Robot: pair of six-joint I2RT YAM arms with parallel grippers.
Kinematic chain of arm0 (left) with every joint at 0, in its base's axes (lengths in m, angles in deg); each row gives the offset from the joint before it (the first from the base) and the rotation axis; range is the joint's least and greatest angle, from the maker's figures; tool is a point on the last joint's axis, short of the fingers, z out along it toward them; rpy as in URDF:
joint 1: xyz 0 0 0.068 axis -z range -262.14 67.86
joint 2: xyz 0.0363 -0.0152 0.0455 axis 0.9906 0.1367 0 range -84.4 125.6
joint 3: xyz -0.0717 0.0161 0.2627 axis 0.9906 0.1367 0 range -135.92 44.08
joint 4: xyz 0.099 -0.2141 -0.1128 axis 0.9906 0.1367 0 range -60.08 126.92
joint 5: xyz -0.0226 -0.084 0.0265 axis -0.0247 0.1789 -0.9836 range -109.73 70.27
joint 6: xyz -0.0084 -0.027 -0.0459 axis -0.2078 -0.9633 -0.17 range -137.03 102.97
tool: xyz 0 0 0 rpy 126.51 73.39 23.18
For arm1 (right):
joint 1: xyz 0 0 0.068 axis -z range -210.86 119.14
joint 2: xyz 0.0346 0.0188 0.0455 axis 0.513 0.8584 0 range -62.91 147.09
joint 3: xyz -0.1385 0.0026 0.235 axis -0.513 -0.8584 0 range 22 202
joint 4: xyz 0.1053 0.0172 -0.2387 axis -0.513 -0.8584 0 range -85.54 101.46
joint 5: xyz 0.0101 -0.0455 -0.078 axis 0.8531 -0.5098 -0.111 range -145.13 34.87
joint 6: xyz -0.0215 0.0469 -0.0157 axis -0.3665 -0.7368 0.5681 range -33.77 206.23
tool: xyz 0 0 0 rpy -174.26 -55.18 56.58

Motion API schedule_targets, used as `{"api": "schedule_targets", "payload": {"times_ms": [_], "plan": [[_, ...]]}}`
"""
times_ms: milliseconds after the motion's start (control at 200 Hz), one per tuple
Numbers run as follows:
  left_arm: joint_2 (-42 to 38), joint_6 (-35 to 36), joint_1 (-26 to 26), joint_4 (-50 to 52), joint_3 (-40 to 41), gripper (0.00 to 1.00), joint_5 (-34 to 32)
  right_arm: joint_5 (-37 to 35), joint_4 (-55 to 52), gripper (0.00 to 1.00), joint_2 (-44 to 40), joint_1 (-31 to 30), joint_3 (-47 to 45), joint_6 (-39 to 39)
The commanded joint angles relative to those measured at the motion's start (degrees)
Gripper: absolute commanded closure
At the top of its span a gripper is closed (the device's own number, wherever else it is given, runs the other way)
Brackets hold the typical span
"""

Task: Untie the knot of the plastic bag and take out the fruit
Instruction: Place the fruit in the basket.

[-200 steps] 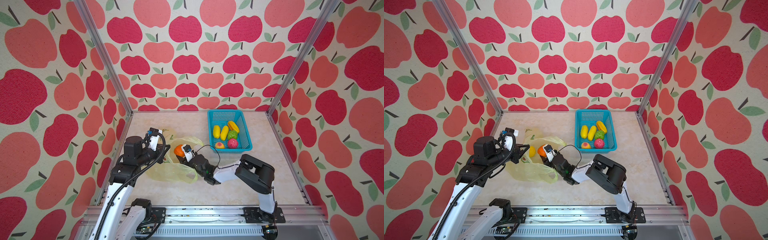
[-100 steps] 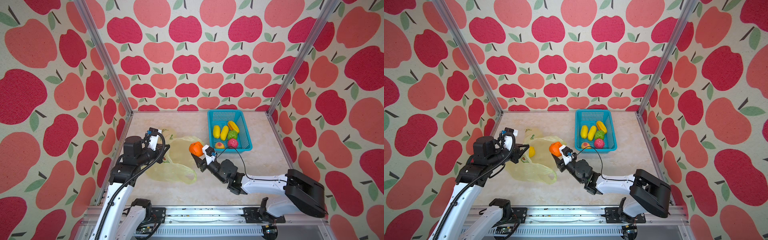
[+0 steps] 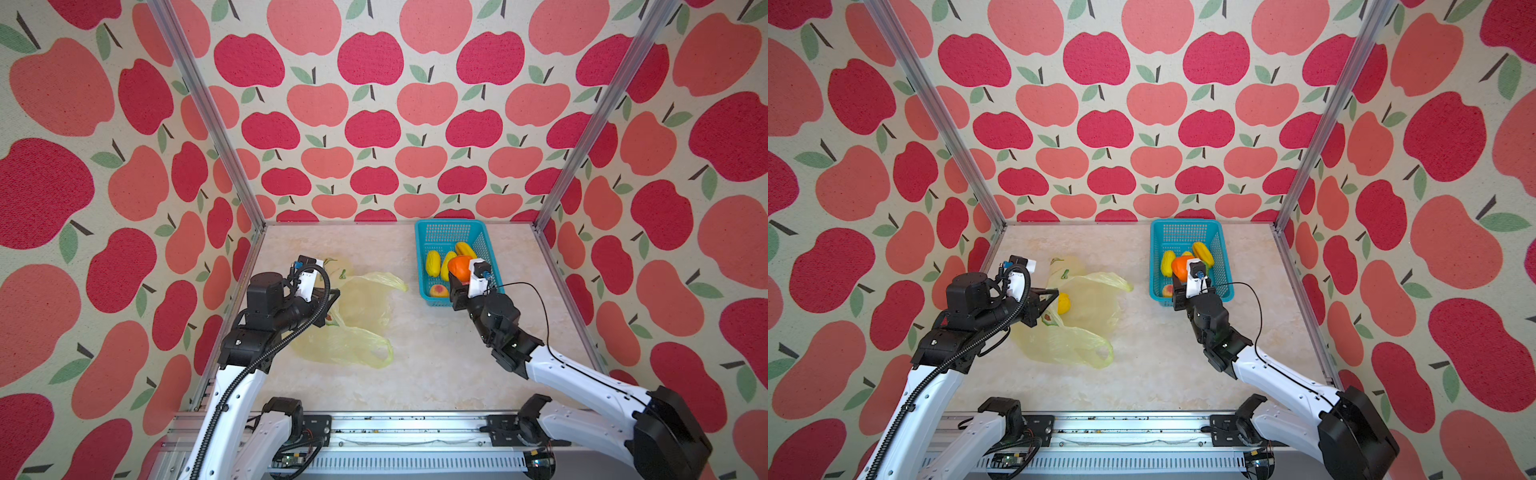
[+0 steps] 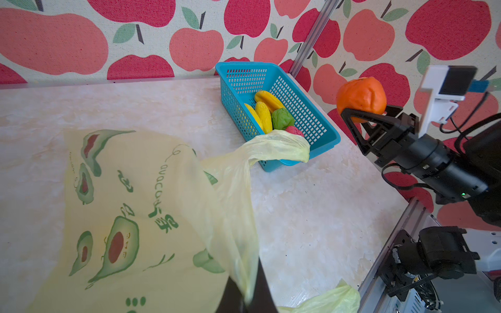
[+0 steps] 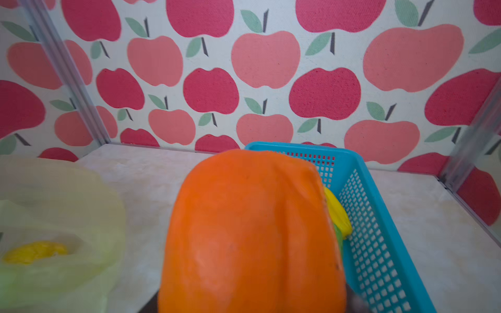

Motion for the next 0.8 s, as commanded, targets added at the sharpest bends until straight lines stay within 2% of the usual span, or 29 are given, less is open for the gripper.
{"api": "schedule_targets", "payload": {"times_ms": [0, 100, 250, 520, 620, 795], "plan": [[-0.6, -0.2, -0.3, 0.2, 0.6, 1.00, 1.5, 5.7, -15.4, 0.72, 4.8, 4.6, 6.3, -8.0], [-0.6, 0.0, -0.4, 0.1, 0.5, 1.00, 1.2, 9.0, -22.6, 0.75, 11.3, 8.2, 12.5, -9.8], [-0.5, -0.2, -0.3, 0.2, 0.5, 1.00, 1.9, 14.0, -27.5, 0.72, 20.6, 11.9, 18.1, -12.1], [-1.2, 0.0, -0.4, 0.2, 0.8, 1.00, 1.3, 16.2, -37.7, 0.72, 34.4, 13.3, 29.5, -13.5], [-1.2, -0.2, -0.5, 0.1, 0.7, 1.00, 2.1, 16.8, -37.2, 0.62, 35.6, 13.3, 29.8, -13.7], [-2.3, 0.0, -0.5, 0.0, 1.1, 1.00, 1.6, 14.7, -38.6, 0.30, 32.0, 12.9, 29.6, -14.1]]}}
